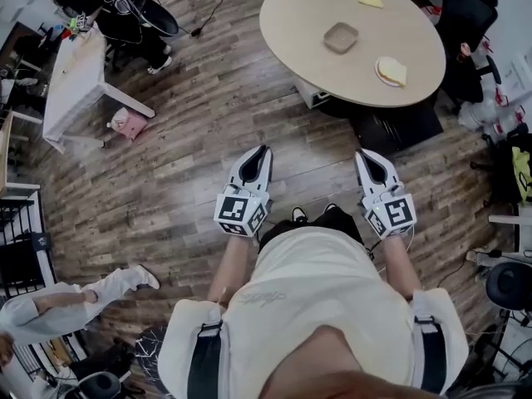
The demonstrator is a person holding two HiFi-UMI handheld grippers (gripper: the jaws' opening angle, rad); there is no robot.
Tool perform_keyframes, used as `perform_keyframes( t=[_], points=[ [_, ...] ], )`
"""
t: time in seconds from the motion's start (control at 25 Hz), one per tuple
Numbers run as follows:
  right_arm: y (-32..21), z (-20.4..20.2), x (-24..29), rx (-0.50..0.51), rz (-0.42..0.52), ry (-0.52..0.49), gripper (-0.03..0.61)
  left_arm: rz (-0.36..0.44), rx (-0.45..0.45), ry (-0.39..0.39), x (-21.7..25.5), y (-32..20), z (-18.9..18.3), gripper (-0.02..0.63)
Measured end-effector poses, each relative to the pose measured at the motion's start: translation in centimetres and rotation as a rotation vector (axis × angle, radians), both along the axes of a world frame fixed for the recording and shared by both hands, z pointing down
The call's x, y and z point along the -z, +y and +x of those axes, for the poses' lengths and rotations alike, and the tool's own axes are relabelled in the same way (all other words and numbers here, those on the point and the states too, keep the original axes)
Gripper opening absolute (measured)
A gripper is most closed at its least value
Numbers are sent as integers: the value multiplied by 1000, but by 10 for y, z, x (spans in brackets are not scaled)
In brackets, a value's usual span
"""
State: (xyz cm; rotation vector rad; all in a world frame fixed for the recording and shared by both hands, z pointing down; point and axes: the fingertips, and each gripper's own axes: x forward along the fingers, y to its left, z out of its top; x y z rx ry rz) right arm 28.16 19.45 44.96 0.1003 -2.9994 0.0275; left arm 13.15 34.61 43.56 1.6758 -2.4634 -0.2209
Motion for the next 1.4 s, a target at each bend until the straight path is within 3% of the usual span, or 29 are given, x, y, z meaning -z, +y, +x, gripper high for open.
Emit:
perform_keyframes(
  t=[0.16,0.28,0.64,0.96,1.2,1.4],
  points=[
    [-3,-4,2,-3,-11,1,6,-37,27,19,-9,1,-7,27],
    [-4,-7,2,1,-7,8,6,-51,27,29,-14,-1,-10,117],
    [-24,-26,-11,11,-34,40,6,-69,54,26,-19,-16,-32,115],
    [-75,-94,-20,42,-68,23,6,-104,53,2,-10,-71,-89,115],
    [-127,-151,-19,43,-11,-5,6,-82,43,-83,20,-130,-138,106],
    [-159,-186,-18,49,-42,-21,6,-70,48,-120,39,-158,-172,101]
  ],
)
